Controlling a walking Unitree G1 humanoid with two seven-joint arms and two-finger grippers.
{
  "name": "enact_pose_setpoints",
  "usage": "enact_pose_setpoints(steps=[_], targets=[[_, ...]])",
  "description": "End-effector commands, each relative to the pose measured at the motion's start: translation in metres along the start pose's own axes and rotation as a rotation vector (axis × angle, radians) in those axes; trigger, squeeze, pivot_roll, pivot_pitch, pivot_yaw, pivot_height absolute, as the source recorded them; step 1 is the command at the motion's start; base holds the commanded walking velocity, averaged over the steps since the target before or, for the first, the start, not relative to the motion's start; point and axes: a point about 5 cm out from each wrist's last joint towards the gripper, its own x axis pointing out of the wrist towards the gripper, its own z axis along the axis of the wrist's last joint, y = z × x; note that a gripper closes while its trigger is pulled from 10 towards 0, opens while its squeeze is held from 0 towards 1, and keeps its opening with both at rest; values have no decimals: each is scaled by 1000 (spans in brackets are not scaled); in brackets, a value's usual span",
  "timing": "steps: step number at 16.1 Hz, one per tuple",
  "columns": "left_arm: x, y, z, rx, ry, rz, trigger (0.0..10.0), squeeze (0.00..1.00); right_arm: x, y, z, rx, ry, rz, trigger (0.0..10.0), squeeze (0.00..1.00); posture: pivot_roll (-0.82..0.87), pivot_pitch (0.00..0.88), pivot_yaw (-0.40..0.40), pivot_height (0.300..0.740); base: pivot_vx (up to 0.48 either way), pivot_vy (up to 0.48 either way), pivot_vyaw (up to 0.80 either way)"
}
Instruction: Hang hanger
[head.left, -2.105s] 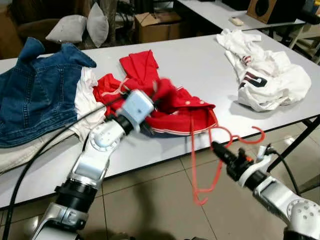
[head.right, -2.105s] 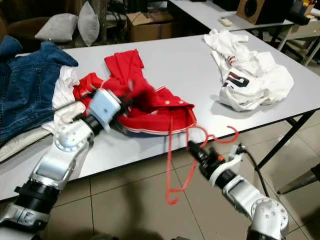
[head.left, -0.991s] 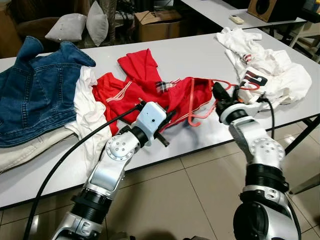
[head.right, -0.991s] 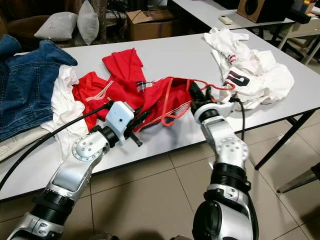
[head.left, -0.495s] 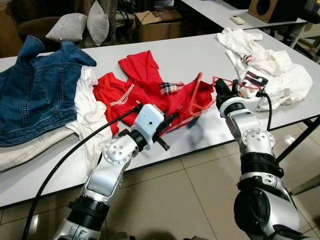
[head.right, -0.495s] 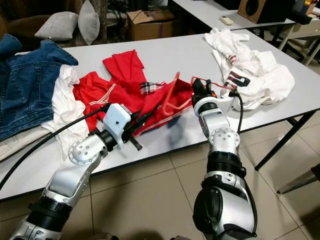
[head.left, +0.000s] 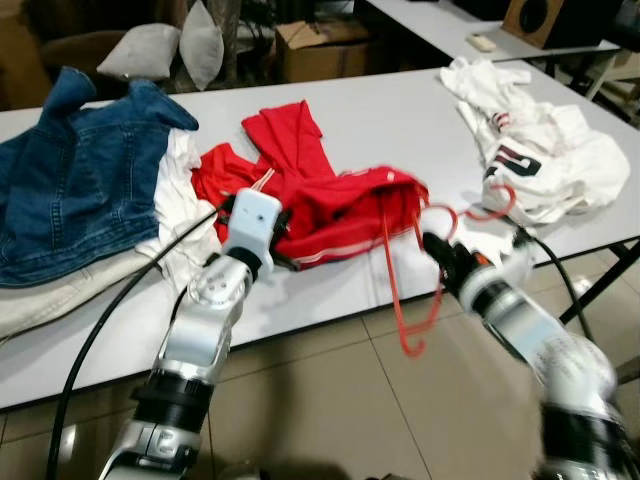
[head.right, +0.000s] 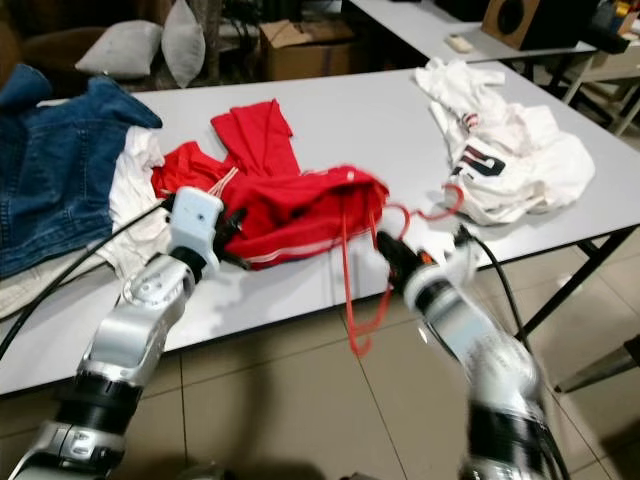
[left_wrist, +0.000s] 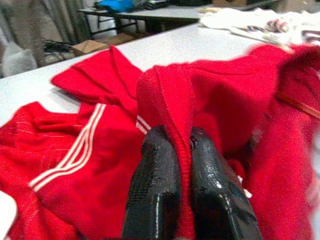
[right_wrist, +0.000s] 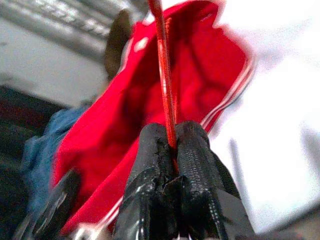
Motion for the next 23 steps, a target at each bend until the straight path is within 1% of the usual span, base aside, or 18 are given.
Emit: enact_pose_setpoints(steps=[1,3,4,5,6,8,9,10,12,14,15,16,17,18,19,20,21,23], targets=[[5,-2,7,-6,-20,2,0,0,-10,4,0,33,15,45,10000,0,-44,0,-14,740,0,0,0],[11,-11,16,10,-72,-41,0,0,-39,-13,-9,111,67,75,10000,0,-60,0,11,740,0,0,0],[12,-13,18,18,-80,-50,0,0,-45,-16,-10,126,74,80,10000,0,-63,0,13,740,0,0,0],[12,-17,23,39,-119,-80,0,0,-54,-21,-13,160,84,76,10000,0,-68,0,21,740,0,0,0],[11,-20,27,52,-155,-109,0,0,-58,-20,-14,165,96,81,10000,0,-70,0,23,740,0,0,0],[4,-25,31,69,-209,-179,0,0,-54,-14,-8,181,67,142,10000,0,-68,1,22,740,0,0,0],[2,-26,30,82,-214,-193,0,0,-52,-12,-6,186,56,159,10000,0,-66,2,20,740,0,0,0],[-4,-26,27,84,-225,-212,0,0,-45,-8,-2,183,52,194,10000,0,-63,6,16,740,0,0,0],[-11,-24,25,75,-240,-212,0,0,-37,-10,-2,184,64,184,10000,0,-56,8,11,740,0,0,0],[-18,-19,15,76,-198,-207,0,0,-24,-17,-1,179,74,139,10000,0,-40,8,-1,740,0,0,0],[-21,-15,6,93,-149,-200,0,0,-16,-19,1,171,75,125,10000,0,-36,6,-5,740,0,0,0],[-22,-11,-5,109,-68,-188,0,0,-10,-16,2,159,76,136,10000,0,-30,5,-11,740,0,0,0],[-24,-6,-18,130,25,-170,824,0,-4,-8,5,144,76,171,10000,0,-25,1,-19,740,0,0,0],[-26,2,-30,171,106,-121,10000,0,-1,2,7,117,81,221,10000,0,-25,1,-19,740,0,0,0],[-29,8,-35,160,142,-100,10000,0,0,11,8,78,98,268,10000,0,-27,0,-28,740,0,0,0],[-31,11,-30,108,115,-118,10000,0,-1,15,8,42,117,299,10000,0,-27,0,-28,740,0,0,0],[-34,12,-24,92,75,-142,10000,1000,-4,16,7,24,123,321,10000,0,-28,0,-32,740,0,0,0],[-46,4,-15,96,0,-317,10000,1000,-13,18,9,9,117,363,10000,0,-32,0,-30,740,0,0,0]])
